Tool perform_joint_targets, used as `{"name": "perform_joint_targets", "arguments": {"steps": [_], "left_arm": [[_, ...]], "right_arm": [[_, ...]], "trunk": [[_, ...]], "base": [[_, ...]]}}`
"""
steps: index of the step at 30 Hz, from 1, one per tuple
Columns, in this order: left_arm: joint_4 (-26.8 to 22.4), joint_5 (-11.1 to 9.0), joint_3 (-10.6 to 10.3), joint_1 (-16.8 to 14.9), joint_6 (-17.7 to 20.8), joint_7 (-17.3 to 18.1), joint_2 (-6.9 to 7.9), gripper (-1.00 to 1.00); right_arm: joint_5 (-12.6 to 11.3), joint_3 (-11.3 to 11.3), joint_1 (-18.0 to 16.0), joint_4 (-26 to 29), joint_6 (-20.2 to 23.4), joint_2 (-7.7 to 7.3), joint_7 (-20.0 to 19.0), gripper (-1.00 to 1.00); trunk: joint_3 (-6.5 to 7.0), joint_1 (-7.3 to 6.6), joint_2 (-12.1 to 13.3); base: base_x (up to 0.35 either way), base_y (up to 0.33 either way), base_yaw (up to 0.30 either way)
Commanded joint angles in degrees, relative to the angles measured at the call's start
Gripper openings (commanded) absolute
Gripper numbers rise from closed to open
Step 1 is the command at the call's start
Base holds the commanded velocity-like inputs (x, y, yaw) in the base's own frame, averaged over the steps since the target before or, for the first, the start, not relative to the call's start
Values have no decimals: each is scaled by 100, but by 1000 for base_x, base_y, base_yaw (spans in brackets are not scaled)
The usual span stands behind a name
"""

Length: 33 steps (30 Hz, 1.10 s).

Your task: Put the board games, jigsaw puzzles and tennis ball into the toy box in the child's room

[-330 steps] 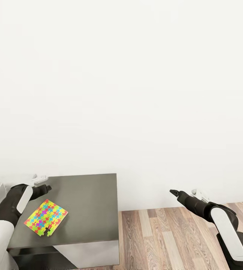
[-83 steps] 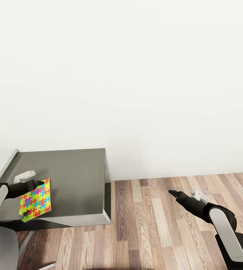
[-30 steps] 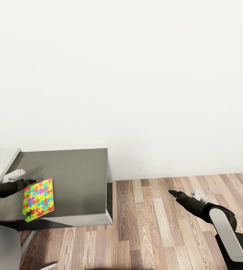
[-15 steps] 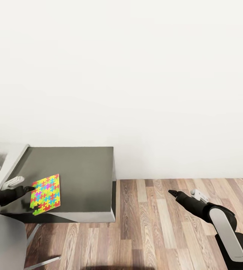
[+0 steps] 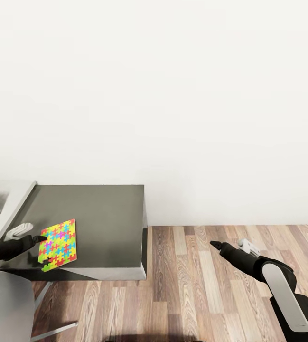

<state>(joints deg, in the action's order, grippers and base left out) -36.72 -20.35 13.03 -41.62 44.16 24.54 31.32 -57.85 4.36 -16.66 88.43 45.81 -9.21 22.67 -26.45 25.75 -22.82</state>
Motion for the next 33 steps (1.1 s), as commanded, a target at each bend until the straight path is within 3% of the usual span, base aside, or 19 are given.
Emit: {"name": "perform_joint_targets", "arguments": {"steps": [1, 3, 8, 33], "left_arm": [[-2, 3, 14, -4, 36, 81, -4, 100], [-2, 8, 3, -4, 30, 316, -7, 100], [-2, 13, -8, -3, -119, 511, -20, 100], [-2, 12, -2, -4, -197, 561, -38, 100]], "right_arm": [[-60, -4, -4, 7, 14, -1, 55, 100], [-60, -15, -4, 4, 11, 2, 54, 100], [-60, -27, -4, 2, 8, 2, 53, 100], [-60, -33, -4, -1, 7, 7, 53, 100]], "trunk": [[-16, 3, -10], [-32, 3, -10], [-71, 3, -10], [-96, 3, -10]], "base": [[0, 0, 0], [0, 0, 0], [0, 0, 0], [0, -25, 0]]}}
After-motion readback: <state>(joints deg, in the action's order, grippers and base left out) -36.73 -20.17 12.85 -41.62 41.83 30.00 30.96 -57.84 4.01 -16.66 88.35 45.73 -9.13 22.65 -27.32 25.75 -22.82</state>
